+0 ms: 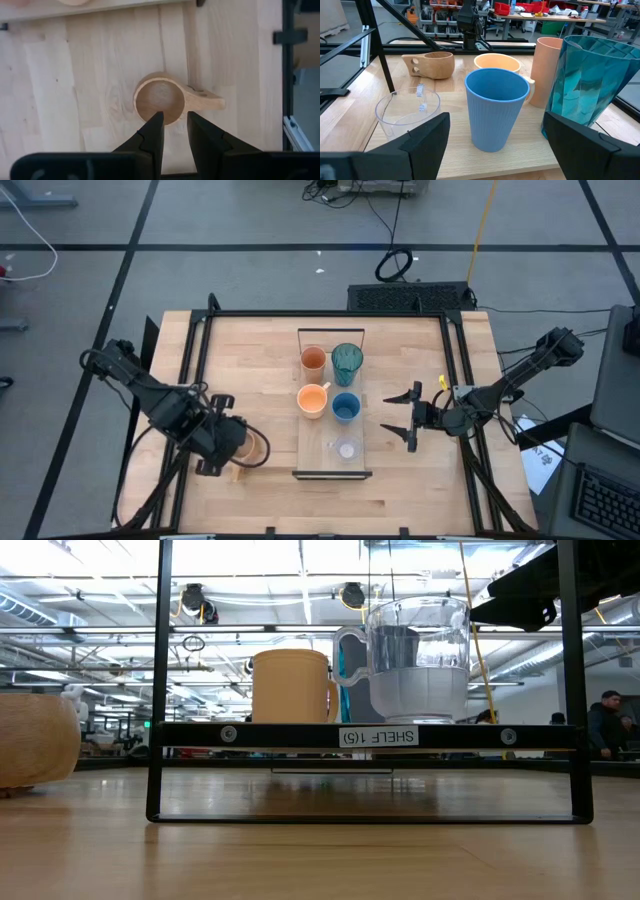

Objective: Stack small to large cups/mugs on shelf
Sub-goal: Put the brown mug on the shelf

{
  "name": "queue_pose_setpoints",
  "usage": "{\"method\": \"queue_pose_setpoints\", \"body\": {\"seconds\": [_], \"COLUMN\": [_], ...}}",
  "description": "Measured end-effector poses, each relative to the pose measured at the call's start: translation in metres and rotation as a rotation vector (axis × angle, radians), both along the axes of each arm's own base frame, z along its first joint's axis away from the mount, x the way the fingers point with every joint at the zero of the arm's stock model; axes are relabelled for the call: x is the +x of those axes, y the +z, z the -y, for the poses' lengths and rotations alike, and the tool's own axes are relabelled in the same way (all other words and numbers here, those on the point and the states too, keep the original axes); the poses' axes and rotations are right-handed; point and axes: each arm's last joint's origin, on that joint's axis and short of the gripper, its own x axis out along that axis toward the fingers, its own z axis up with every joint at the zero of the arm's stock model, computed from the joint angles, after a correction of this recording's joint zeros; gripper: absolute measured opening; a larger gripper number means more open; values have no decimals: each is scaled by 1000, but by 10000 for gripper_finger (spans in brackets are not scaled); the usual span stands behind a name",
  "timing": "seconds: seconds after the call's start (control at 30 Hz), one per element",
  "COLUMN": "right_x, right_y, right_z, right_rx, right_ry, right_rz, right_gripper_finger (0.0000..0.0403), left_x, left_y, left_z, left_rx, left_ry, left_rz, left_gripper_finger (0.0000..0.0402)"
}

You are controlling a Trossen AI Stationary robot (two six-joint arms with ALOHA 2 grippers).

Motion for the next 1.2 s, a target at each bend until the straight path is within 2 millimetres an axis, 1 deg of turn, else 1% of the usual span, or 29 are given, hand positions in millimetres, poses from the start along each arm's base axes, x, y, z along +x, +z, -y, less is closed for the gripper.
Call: {"method": "queue_pose_setpoints", "body": {"seconds": [0.07,0.27,0.33,0.53,0.67,0.87,1.07,1.2], "right_x": [0,0,0,0,0,0,0,0], "right_y": [0,0,0,0,0,0,0,0], "right_z": [0,0,0,0,0,0,0,0], "right_rx": [0,0,0,-3,-4,-3,-4,-4], "right_ry": [0,0,0,0,1,0,1,0], "right_rz": [0,0,0,0,0,0,-1,0], "right_gripper_finger": [311,311,311,311,311,311,311,311], "left_x": [-1,0,0,2,11,24,22,21], "left_y": [0,0,-5,-36,-58,-89,-110,-114], "left_z": [1,1,1,-2,-4,-3,-10,-12], "left_rx": [8,-37,-45,-34,-82,-188,-193,-198], "left_ry": [45,281,331,462,524,550,687,751], "left_rz": [14,26,17,-84,-72,-43,-97,-105], "left_gripper_finger": [88,88,88,88,88,88,88,88]}}
